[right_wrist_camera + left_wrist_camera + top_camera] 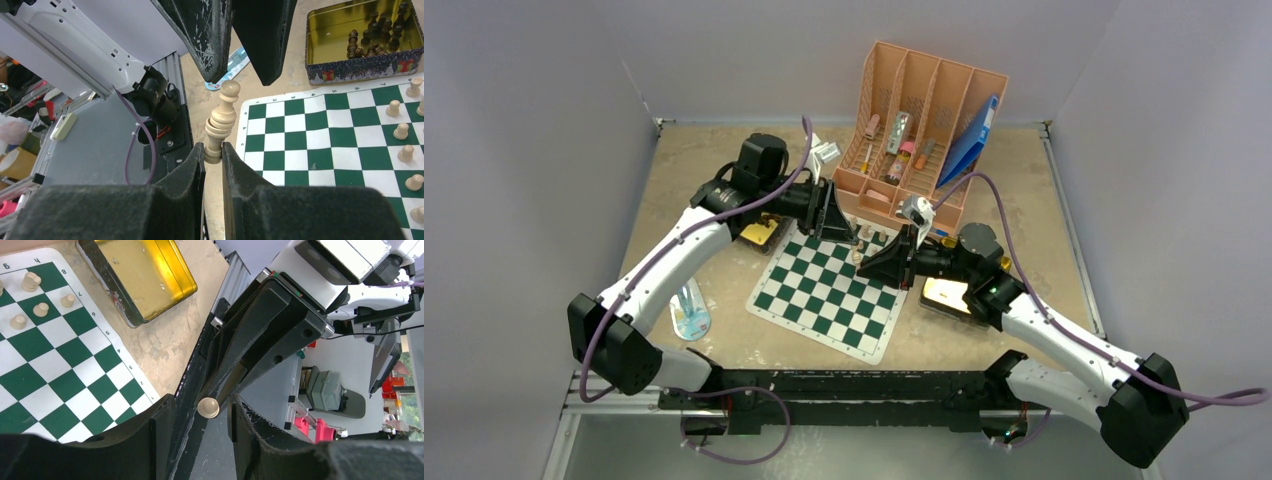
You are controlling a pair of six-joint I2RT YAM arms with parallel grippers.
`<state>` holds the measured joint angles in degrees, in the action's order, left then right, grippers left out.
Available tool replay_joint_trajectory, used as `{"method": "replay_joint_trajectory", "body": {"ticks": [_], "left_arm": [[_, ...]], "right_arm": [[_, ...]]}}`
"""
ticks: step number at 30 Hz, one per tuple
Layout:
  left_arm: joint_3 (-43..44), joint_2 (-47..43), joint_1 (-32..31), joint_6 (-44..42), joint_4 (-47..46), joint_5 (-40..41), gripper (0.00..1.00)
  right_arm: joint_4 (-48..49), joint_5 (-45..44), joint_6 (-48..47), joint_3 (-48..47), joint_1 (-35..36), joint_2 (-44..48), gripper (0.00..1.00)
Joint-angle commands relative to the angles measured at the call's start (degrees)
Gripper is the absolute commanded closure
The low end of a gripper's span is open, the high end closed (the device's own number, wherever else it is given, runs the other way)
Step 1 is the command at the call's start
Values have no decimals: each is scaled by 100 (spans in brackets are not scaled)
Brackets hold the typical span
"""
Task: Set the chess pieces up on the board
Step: Pick up the chess piece from the storage box.
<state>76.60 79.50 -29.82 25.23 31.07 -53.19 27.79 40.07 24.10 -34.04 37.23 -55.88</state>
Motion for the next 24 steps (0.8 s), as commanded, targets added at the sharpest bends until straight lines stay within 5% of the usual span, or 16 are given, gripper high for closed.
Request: {"method": "replay_joint_trajectory", "body": {"ticks": [1,11,24], "left_arm": [[19,-10,-71,-218,-72,-212,59],[-78,36,-172,-203,-79,-379,66],[11,-49,-232,-298,-91,388,100]], "right_arm": [[410,116,75,-253,40,33,100],[499,116,129,-207,39,-23,100],[314,-28,-11,22,44,19,100]]}}
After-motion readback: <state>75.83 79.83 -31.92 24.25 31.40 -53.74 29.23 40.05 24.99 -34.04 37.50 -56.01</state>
